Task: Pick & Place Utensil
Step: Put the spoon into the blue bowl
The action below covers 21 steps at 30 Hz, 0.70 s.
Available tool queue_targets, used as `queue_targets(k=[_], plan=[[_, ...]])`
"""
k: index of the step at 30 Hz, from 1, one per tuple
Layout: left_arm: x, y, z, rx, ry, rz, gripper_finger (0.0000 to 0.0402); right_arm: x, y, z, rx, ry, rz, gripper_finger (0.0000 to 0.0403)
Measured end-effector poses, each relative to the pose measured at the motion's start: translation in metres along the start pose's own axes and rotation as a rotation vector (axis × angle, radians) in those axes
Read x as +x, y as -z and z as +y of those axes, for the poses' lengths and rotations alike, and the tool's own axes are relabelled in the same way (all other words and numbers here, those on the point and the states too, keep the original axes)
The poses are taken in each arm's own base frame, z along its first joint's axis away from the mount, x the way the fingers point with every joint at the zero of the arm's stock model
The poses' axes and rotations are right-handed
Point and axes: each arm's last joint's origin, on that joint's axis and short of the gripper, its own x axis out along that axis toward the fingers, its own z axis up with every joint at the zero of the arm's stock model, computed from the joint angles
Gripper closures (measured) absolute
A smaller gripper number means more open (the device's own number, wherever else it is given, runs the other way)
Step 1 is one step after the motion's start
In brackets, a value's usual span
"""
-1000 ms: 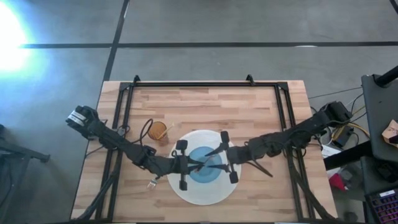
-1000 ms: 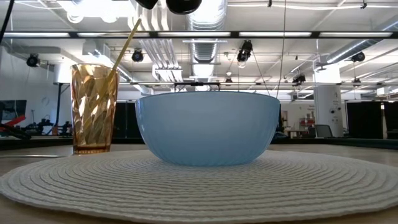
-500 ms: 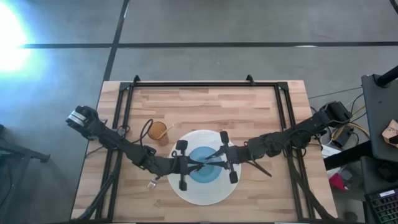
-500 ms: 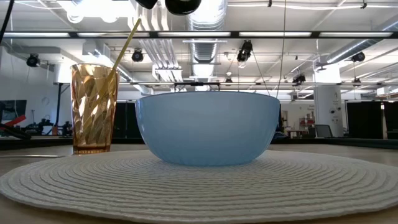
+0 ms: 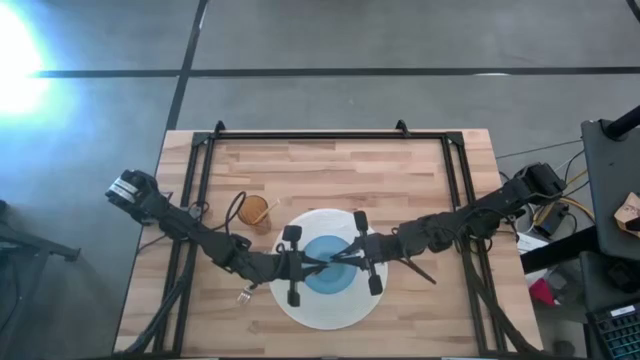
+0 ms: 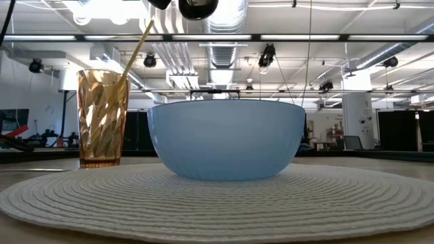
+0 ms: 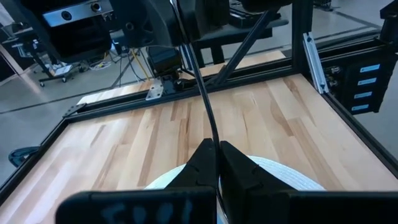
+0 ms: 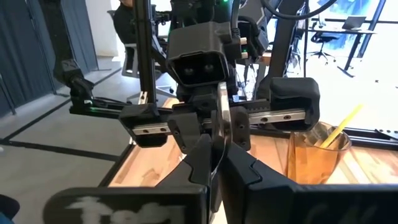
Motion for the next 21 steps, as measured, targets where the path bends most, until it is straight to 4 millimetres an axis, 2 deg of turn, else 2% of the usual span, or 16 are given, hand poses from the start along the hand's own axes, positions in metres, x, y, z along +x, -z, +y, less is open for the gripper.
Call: queue_targets(k=[11, 21], plan=[[0.0, 0.0024, 0.0001, 0.017, 0.0, 0.023, 0.0346, -0.0001, 0.0025, -0.0003, 0.003, 0.006, 0.024, 0.0394], [-0.0004, -0.0024, 0.0007, 0.038, 0.003, 0.062, 0.0227, -0.0021, 0.0058, -0.0019, 0.001, 0.013, 0.075, 0.0394]])
